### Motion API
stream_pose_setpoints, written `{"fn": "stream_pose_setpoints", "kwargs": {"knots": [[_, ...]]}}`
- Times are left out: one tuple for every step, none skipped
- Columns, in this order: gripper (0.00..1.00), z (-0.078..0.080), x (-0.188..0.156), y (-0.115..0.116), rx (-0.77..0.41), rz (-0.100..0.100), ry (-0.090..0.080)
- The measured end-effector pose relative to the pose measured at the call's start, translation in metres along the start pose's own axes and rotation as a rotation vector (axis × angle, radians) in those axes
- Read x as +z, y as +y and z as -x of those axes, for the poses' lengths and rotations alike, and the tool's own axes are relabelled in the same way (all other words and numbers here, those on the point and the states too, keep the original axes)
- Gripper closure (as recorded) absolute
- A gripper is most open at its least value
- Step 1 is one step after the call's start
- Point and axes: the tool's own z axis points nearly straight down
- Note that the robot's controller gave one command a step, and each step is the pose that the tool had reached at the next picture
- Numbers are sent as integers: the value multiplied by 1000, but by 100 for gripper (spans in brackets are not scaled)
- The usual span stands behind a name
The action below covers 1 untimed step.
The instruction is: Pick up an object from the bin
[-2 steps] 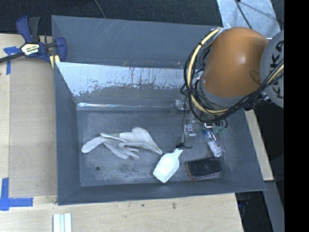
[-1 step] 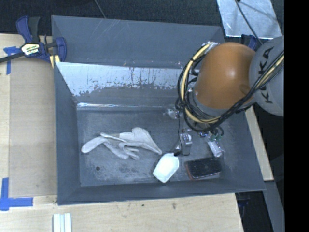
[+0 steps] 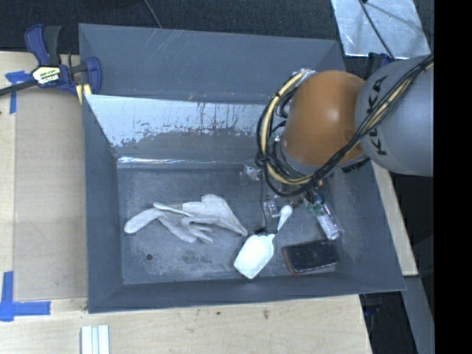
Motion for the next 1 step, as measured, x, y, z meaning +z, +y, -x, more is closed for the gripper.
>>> {"fn": "stream_pose_setpoints", "kwargs": {"knots": [[0, 36, 25, 29, 67, -1, 5]]}}
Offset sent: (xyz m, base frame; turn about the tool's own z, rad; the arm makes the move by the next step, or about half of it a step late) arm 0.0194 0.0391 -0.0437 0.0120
